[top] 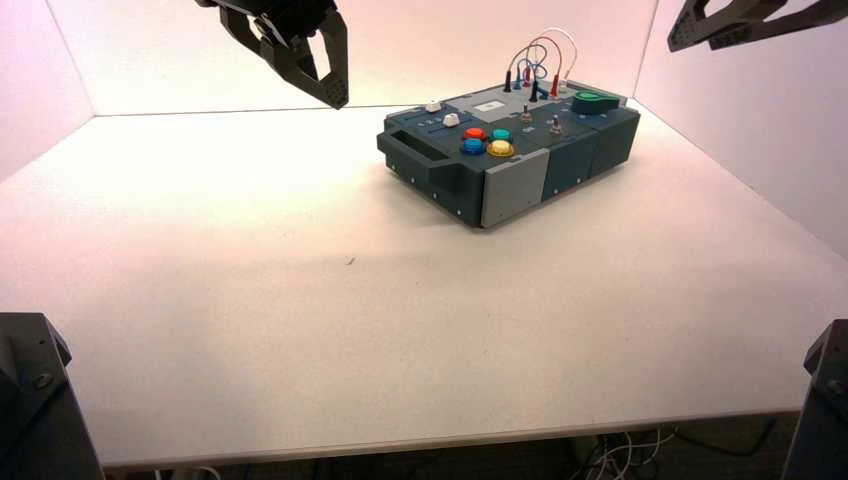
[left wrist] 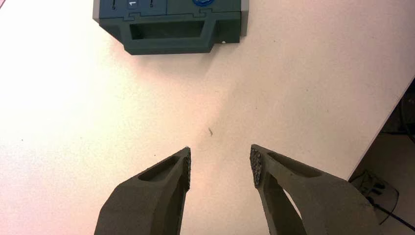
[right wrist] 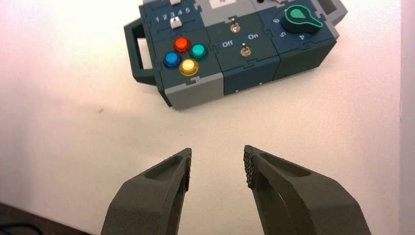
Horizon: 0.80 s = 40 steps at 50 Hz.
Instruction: Push the blue button with the left gripper.
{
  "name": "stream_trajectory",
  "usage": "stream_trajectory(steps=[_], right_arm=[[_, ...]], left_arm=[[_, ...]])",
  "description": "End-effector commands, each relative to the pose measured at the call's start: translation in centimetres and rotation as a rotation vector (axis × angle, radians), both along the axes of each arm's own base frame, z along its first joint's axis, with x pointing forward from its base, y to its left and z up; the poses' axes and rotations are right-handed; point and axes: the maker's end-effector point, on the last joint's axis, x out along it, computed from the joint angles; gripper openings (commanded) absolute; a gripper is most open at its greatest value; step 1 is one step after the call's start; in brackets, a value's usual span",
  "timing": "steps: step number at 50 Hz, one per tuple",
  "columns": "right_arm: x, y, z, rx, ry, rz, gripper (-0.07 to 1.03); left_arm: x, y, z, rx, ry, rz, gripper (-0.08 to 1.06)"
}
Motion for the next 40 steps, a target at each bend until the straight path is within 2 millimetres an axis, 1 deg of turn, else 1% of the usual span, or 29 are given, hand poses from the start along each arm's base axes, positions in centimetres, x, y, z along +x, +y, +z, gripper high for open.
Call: stream_trajectory(steps=[1,27,35,40], right_arm=[[0.9,0.4,1.0,-0.015,-0.013,0.02,0.57],[1.0,0.3,1.2,-0.016,-0.034,0.02,0.55],[1.0,0.3,1.3,-0.013,-0.041,0.018,0.55],[1.0,0.3,1.3,-0.01,-0.04,0.017,0.55]], left_arm=[[1.1,-0.8,1.4,-0.025,-0.027,0.003,0.64],[3.3,-2.9,1.4,0.029,0.025,0.008,0.64],[4.3,-4.0,2.3,0.008,0.013,0.011,0.64],[5.4,-5.0,3.1,-0.007,-0.003,0.013,0.64]])
